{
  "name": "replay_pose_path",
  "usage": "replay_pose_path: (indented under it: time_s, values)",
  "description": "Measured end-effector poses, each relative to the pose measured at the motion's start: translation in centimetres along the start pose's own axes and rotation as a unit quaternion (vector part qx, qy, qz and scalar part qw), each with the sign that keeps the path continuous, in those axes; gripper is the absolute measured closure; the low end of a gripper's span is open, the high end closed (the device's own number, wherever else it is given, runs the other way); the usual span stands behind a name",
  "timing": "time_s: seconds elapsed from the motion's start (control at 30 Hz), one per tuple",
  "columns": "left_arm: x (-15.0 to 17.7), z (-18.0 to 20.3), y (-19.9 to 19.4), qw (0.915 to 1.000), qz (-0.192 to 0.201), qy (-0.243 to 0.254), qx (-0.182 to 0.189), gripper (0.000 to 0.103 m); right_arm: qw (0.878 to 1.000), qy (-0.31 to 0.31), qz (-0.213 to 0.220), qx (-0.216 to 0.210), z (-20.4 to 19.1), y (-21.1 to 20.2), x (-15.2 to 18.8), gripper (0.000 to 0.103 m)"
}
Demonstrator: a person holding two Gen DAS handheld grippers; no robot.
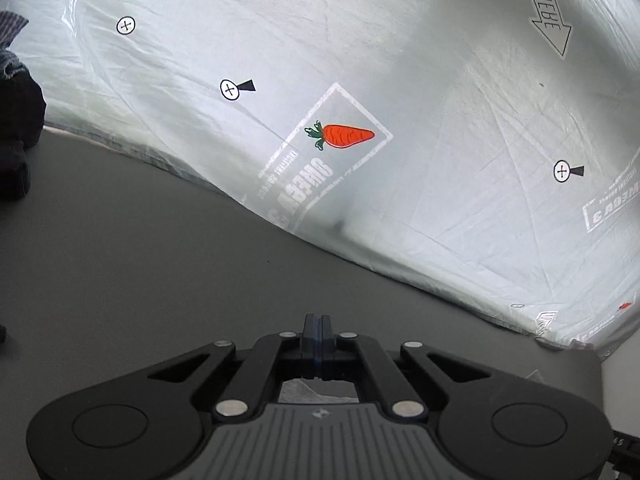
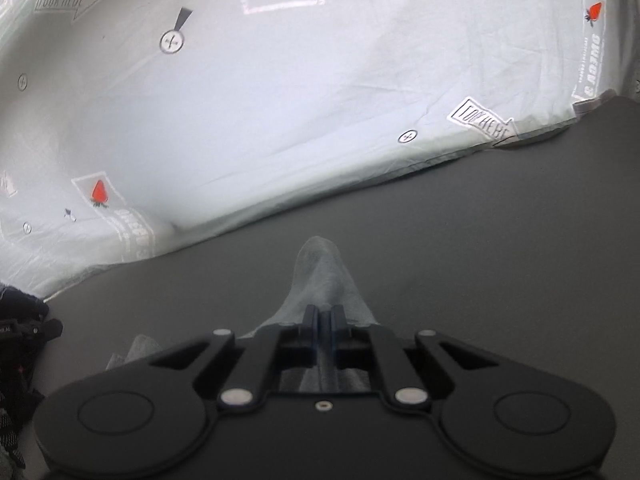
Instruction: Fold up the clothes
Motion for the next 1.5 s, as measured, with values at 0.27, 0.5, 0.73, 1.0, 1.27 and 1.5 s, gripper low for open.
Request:
replay_pose_path:
  time_s: [0.27, 0.5, 0.73, 1.0, 1.27, 1.5]
  values:
    - [3.4, 5.2, 1.1, 0.9935, -0.070, 0.089, 0.012, 0.045, 0.995, -0.037, -0.024, 0.091, 1.9, 1.8, 1.7, 0.066]
    - [8.6, 4.8, 2.7, 0.9876, -0.125, 0.091, -0.029, 0.030, 0.999, 0.006, -0.037, 0.036, 2.6, 1.3, 2.8, 0.042]
    - [10.4, 4.1, 3.3, 0.9830, -0.104, 0.129, -0.078, 0.103, 0.993, 0.055, -0.106, -0.022, 4.1, 2.1, 6.5, 0.028]
    - [7.4, 0.1, 3.2, 0.9837, -0.078, 0.077, -0.143, 0.103, 0.980, 0.140, -0.117, -0.075, 6.2, 0.6, 8.2, 0.028]
    - [8.0, -0.8, 2.4, 0.9908, -0.115, 0.043, -0.057, 0.070, 0.990, 0.060, -0.111, -0.063, 5.9, 1.1, 8.1, 0.013]
    - [10.1, 0.6, 3.5, 0.9813, -0.182, 0.061, 0.015, 0.053, 0.985, 0.023, -0.121, -0.120, 4.7, 2.8, 8.3, 0.000]
Point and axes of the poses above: each gripper's, at about its wrist camera, not at the fingertips, and y roughly the way its jaws point, z to its right, x to its underside, the point moved 8 cm from there along y, roughly the way its jaws point, and after that the axes turned 9 degrees about -z, right-handed, at the moved point
